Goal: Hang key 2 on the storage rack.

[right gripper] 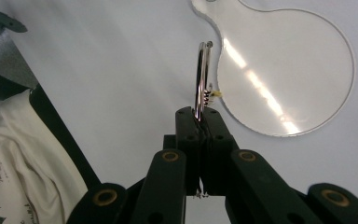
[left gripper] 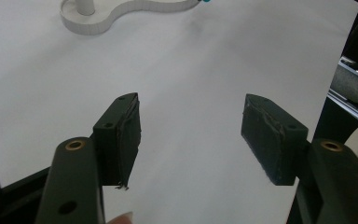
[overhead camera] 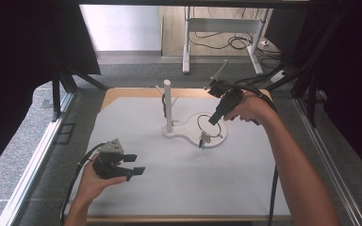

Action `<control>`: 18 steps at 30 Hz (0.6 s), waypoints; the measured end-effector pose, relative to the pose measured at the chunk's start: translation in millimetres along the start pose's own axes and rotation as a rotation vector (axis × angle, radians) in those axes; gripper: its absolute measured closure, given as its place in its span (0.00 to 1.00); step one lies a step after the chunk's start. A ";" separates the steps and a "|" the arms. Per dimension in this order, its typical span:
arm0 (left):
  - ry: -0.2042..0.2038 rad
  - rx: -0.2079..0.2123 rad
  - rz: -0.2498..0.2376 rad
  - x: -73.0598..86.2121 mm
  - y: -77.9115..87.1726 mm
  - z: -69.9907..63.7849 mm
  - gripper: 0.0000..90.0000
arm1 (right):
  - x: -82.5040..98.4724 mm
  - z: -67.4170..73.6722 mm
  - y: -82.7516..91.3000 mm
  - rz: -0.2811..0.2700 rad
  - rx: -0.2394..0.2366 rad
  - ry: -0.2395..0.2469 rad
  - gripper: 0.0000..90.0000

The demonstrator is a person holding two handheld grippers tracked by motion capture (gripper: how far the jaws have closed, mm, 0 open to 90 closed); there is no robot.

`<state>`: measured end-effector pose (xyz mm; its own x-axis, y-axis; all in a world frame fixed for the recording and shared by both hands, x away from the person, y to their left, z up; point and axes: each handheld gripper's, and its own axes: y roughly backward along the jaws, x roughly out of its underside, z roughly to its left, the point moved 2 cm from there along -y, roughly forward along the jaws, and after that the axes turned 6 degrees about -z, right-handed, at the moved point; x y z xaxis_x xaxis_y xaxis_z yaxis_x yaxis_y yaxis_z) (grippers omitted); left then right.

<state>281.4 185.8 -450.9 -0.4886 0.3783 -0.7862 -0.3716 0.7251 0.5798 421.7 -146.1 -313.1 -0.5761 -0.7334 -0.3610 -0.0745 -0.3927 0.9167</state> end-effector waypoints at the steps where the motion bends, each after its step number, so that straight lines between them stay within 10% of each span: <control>1: 0.000 0.000 0.000 0.0 0.0 0.0 0.42 | -2.2 -1.4 -0.7 0.003 0.002 -0.004 0.97; 18: 0.004 0.010 -0.004 0.3 0.0 -0.7 0.42 | -35.6 -31.3 -4.9 -0.013 0.014 -0.055 0.97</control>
<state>280.8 185.5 -451.0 -0.4900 0.3730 -0.7879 -0.3660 0.7323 0.5743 468.0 -135.5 -310.1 -0.6185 -0.6969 -0.3630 -0.0930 -0.3938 0.9145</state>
